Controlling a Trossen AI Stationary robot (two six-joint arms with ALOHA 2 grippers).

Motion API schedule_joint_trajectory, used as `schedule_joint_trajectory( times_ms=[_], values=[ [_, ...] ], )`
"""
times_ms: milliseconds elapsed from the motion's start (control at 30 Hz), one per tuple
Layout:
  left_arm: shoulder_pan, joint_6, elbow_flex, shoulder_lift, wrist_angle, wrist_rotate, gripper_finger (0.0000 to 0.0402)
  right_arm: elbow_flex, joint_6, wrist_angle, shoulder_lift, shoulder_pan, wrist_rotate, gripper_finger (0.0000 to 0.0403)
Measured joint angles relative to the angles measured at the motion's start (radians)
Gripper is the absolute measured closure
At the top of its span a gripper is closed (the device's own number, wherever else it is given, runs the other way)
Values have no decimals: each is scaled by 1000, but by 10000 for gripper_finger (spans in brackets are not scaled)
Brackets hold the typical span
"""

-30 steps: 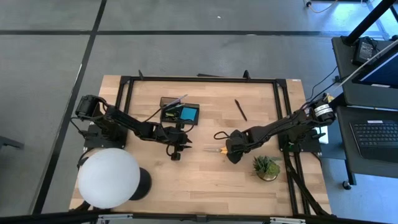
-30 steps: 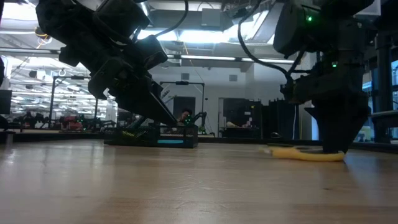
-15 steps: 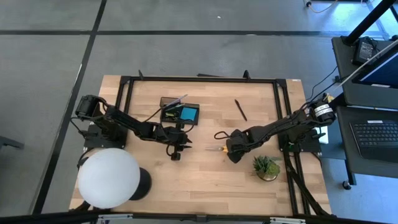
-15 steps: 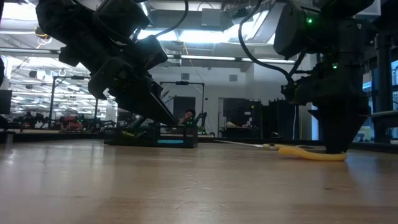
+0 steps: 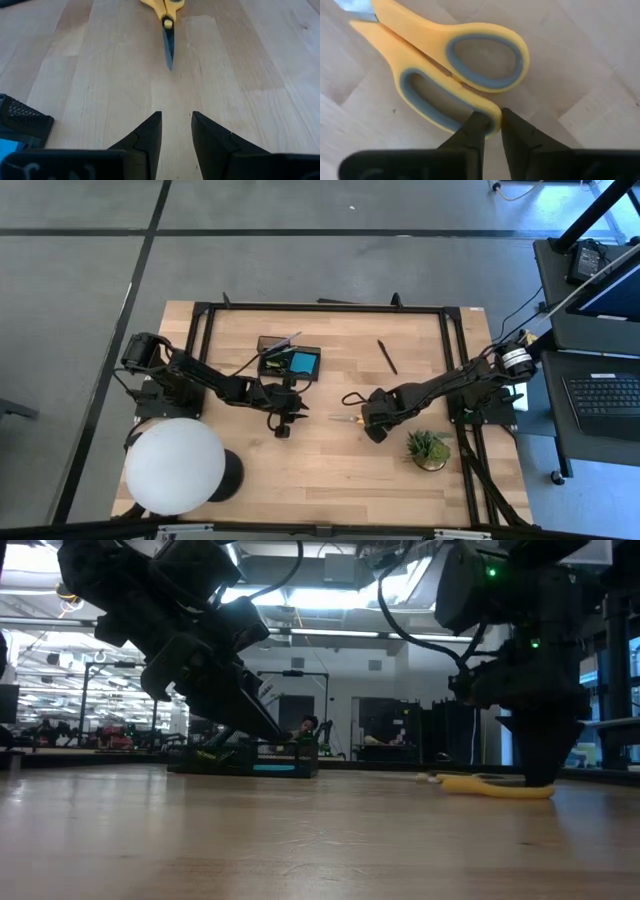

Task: Pick and place office supplies into organizer
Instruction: Put the yellow scissors into the black desk organizer

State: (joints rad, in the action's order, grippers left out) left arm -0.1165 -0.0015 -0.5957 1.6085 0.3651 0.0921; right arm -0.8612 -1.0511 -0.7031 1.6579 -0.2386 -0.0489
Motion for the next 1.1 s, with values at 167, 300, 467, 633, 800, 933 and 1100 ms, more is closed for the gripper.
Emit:
schedule_joint_trajectory(
  times_ms=[167,300,467,633,800,933,1100],
  values=[
    [0,5,0,0,-3,0,302,-73,51,-52,2,-1,-37,351],
    [0,-2,0,-3,-13,-31,302,-128,88,-111,1,-1,-100,351],
    [0,-15,0,-38,-86,-151,302,-198,126,-204,0,0,-206,352],
    [-5,-39,0,-103,-175,-191,302,-268,189,-252,-1,3,-294,352],
    [-24,-61,0,-189,-300,-188,302,-334,258,-274,-2,8,-363,352],
    [-46,-100,0,-269,-429,-179,302,-380,307,-295,-3,8,-471,352],
    [-69,-173,0,-359,-557,-165,302,-429,392,-314,-3,24,-627,352]
  ],
)
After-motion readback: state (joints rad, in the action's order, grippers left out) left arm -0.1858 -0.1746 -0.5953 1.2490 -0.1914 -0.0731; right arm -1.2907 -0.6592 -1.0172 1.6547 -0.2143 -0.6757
